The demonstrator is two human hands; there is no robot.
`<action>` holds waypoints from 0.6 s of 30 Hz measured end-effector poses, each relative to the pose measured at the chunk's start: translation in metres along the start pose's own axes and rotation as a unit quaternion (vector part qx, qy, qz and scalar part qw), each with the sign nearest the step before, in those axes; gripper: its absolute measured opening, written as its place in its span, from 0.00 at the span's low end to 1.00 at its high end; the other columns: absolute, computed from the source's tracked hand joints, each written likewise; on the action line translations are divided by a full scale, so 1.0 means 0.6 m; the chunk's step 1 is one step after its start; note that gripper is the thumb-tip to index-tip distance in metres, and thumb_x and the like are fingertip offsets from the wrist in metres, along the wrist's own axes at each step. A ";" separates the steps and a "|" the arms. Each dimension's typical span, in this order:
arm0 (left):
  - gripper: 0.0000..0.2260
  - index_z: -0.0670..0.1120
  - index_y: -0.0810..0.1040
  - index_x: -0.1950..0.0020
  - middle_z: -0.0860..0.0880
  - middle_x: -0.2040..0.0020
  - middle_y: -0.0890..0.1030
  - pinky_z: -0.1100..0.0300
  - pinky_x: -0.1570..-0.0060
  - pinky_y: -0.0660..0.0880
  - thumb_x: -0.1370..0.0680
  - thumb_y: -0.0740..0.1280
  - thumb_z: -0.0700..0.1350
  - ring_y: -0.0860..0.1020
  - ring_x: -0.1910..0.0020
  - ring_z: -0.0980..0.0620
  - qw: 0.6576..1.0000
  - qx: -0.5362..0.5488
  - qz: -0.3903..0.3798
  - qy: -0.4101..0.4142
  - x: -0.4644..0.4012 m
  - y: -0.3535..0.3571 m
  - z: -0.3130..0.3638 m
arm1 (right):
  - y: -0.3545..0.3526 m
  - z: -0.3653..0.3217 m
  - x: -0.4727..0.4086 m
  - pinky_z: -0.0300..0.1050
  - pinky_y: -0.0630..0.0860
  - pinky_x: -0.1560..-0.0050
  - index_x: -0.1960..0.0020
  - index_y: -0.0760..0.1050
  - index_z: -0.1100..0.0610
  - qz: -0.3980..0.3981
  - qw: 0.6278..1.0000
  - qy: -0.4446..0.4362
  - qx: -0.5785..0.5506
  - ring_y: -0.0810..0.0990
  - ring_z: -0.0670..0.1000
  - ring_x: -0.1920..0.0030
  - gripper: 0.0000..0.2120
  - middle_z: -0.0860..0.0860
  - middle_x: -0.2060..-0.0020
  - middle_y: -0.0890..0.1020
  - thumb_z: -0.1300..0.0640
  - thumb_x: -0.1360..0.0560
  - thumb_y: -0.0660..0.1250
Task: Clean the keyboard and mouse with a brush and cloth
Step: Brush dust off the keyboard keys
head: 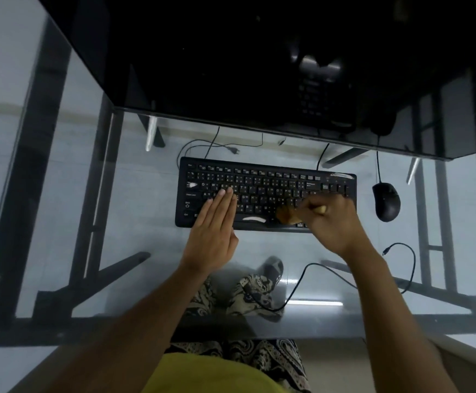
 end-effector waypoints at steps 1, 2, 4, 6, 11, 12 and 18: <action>0.28 0.37 0.55 0.24 0.39 0.23 0.57 0.49 0.26 0.51 0.23 0.52 0.46 0.54 0.24 0.44 1.000 0.002 0.002 -0.002 -0.001 -0.001 0.000 | -0.004 0.002 0.007 0.28 0.68 0.67 0.62 0.82 0.51 0.033 0.999 -0.002 -0.018 0.78 0.42 0.65 0.08 0.46 0.66 0.83 0.61 0.29 0.67; 0.28 0.37 0.56 0.24 0.39 0.23 0.57 0.48 0.26 0.52 0.23 0.52 0.45 0.54 0.24 0.44 1.000 0.004 0.003 -0.002 -0.001 -0.002 -0.001 | -0.010 0.001 0.014 0.26 0.67 0.66 0.57 0.83 0.52 0.081 0.996 -0.019 -0.024 0.77 0.42 0.65 0.09 0.47 0.65 0.82 0.63 0.28 0.66; 0.28 0.37 0.56 0.24 0.39 0.23 0.58 0.48 0.25 0.52 0.23 0.52 0.45 0.54 0.24 0.44 1.000 0.005 0.006 -0.003 -0.001 -0.003 0.000 | -0.011 -0.006 0.020 0.24 0.66 0.66 0.47 0.82 0.55 0.117 0.991 -0.061 -0.015 0.75 0.41 0.67 0.13 0.49 0.63 0.82 0.63 0.26 0.62; 0.28 0.37 0.57 0.24 0.39 0.24 0.58 0.49 0.25 0.51 0.24 0.52 0.45 0.55 0.24 0.44 1.000 0.002 0.009 -0.004 -0.002 -0.005 0.001 | 0.004 -0.006 0.024 0.25 0.68 0.67 0.49 0.83 0.56 0.064 0.995 -0.070 0.015 0.77 0.42 0.69 0.13 0.50 0.62 0.84 0.59 0.26 0.61; 0.28 0.37 0.56 0.24 0.39 0.24 0.58 0.49 0.25 0.50 0.24 0.52 0.46 0.54 0.24 0.44 1.000 -0.006 0.004 -0.004 -0.002 -0.006 0.002 | 0.006 0.000 0.041 0.36 0.73 0.70 0.59 0.84 0.54 0.067 0.996 -0.056 0.007 0.78 0.49 0.71 0.08 0.48 0.67 0.83 0.59 0.29 0.65; 0.28 0.37 0.56 0.24 0.39 0.23 0.58 0.49 0.25 0.50 0.23 0.52 0.45 0.54 0.24 0.44 1.000 -0.009 0.003 -0.004 -0.002 -0.006 0.003 | 0.004 -0.004 0.045 0.31 0.70 0.71 0.56 0.84 0.56 0.104 0.992 -0.076 0.012 0.76 0.47 0.70 0.09 0.47 0.66 0.81 0.60 0.29 0.64; 0.28 0.37 0.57 0.24 0.39 0.23 0.58 0.48 0.25 0.52 0.23 0.51 0.46 0.55 0.24 0.44 1.000 -0.017 -0.001 -0.004 -0.001 -0.005 0.003 | 0.041 0.017 0.069 0.34 0.67 0.73 0.68 0.81 0.54 -0.027 1.000 0.012 0.001 0.76 0.47 0.71 0.09 0.47 0.71 0.81 0.56 0.31 0.66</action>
Point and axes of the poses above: each hand's wrist, its own x-axis away from the middle knuckle, its own y-axis out of the palm, z = x × y, the point moved 4 cm from there along -x, towards the middle knuckle
